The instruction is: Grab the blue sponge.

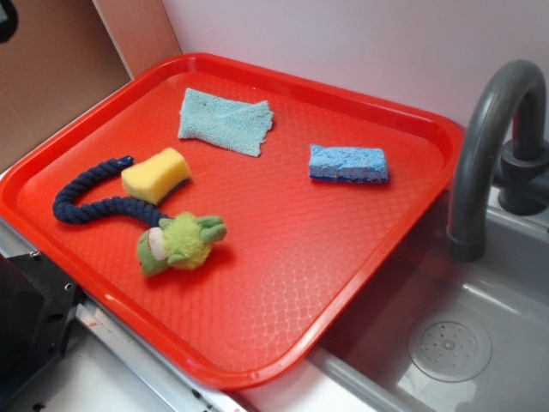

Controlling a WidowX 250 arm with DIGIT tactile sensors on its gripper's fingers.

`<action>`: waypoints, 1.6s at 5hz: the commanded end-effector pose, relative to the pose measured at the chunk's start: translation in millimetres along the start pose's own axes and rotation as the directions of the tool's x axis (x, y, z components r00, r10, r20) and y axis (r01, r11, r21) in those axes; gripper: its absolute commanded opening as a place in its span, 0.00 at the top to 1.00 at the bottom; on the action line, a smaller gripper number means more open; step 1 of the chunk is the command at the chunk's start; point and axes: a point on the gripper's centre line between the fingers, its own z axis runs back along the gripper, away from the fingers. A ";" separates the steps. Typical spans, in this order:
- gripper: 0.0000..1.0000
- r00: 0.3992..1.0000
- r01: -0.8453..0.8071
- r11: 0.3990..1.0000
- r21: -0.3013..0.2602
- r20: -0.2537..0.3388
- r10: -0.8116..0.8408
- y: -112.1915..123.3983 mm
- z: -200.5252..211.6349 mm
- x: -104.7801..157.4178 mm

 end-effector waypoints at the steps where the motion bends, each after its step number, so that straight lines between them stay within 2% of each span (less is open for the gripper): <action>1: 0.00 1.000 0.000 1.000 0.000 0.000 0.000 0.0 0.0 0.0; 2: 0.00 0.995 0.067 0.997 0.038 0.067 -0.069 0.9 -5.6 7.5; 3: 0.00 0.972 0.198 0.978 0.062 0.115 -0.204 3.1 -21.5 25.6; 4: 0.00 0.944 0.290 0.955 0.062 0.144 -0.296 3.2 -40.8 43.6; 5: 0.00 0.901 0.408 0.913 0.011 0.154 -0.404 -3.5 -73.4 72.1; 6: 0.00 0.828 0.533 0.846 0.009 0.199 -0.524 -25.1 -92.2 89.6; 7: 0.00 0.783 0.604 0.797 -0.011 0.198 -0.590 -35.0 -120.7 118.5; 8: 0.00 0.751 0.645 0.764 -0.017 0.198 -0.630 -39.8 -135.8 136.1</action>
